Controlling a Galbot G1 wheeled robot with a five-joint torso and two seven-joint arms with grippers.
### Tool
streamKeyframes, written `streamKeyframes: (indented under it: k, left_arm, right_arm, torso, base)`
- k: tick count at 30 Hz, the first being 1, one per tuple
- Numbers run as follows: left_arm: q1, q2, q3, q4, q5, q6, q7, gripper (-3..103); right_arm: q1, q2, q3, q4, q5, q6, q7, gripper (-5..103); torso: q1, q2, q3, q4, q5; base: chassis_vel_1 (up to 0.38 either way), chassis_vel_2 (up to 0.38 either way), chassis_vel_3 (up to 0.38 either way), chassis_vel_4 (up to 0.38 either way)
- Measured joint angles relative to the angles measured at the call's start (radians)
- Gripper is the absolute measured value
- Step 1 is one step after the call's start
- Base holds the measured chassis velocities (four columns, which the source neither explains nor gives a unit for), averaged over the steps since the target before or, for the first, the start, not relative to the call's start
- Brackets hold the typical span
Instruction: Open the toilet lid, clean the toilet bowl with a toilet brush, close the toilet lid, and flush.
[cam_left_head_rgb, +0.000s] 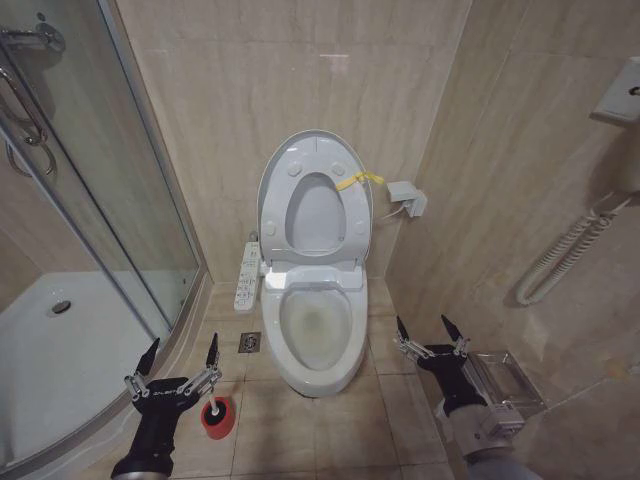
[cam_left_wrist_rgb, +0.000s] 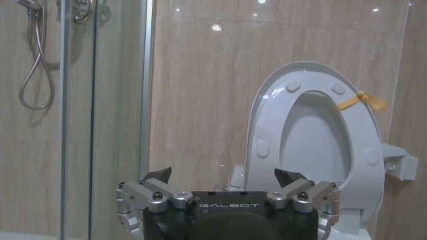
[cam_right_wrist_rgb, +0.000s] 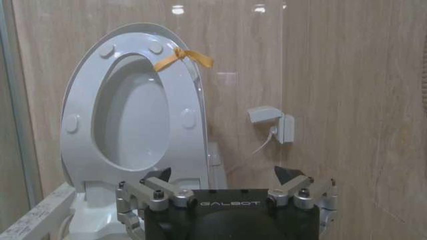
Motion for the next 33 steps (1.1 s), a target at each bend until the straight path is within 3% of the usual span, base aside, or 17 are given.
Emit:
streamKeyframes:
  k: [33]
  left_arm:
    - [0.0, 0.0, 0.0, 0.0, 0.0, 0.0, 0.0, 100]
  right_arm:
    - [0.0, 0.0, 0.0, 0.0, 0.0, 0.0, 0.0, 100]
  torso:
    - [0.0, 0.0, 0.0, 0.0, 0.0]
  base:
    - [0.0, 0.0, 0.0, 0.0]
